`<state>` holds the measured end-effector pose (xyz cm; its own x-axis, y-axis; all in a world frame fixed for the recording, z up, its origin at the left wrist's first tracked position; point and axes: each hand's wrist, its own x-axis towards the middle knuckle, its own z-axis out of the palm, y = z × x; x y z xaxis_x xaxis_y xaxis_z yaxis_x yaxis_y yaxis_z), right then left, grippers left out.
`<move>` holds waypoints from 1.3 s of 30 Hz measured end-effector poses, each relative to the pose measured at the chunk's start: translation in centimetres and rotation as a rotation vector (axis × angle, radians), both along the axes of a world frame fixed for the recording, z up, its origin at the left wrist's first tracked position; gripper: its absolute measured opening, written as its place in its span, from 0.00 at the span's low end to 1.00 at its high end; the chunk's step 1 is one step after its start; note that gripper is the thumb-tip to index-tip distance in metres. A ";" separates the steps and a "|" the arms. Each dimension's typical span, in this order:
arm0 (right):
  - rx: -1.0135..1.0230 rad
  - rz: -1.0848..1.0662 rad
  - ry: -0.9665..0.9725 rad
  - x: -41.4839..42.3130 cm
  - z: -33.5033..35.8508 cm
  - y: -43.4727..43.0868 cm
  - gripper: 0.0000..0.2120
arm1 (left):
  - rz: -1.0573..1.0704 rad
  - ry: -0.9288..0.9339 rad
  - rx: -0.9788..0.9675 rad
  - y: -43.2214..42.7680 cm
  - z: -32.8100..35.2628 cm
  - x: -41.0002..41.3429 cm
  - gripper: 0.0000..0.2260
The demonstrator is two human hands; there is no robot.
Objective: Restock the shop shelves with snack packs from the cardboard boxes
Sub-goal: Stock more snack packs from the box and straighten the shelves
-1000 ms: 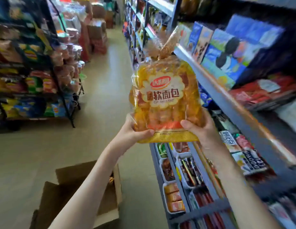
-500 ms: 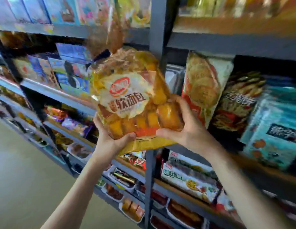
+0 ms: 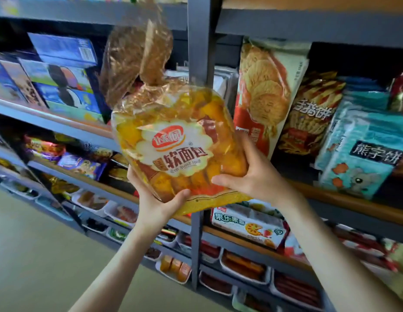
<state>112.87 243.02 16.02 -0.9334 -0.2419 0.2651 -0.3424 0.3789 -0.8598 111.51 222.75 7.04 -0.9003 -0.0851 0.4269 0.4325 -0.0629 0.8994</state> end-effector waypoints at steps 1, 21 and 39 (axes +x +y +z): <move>-0.003 -0.014 -0.018 0.4 -0.4 0.3 0.36 | -0.006 0.008 -0.012 0.3 -0.5 0.3 0.46; -0.261 -0.783 -0.188 21.4 -4.2 23.5 0.32 | -0.742 0.134 -0.199 26.7 -1.6 8.8 0.46; -0.541 -1.204 0.062 48.5 -6.4 52.2 0.40 | -1.110 0.168 -0.356 61.3 1.7 31.4 0.48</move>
<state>161.40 295.22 9.62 -0.4721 0.8740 0.1155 -0.0794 0.0884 -0.9929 142.90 284.03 8.71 -0.3359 0.8580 0.3885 0.4131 -0.2364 0.8794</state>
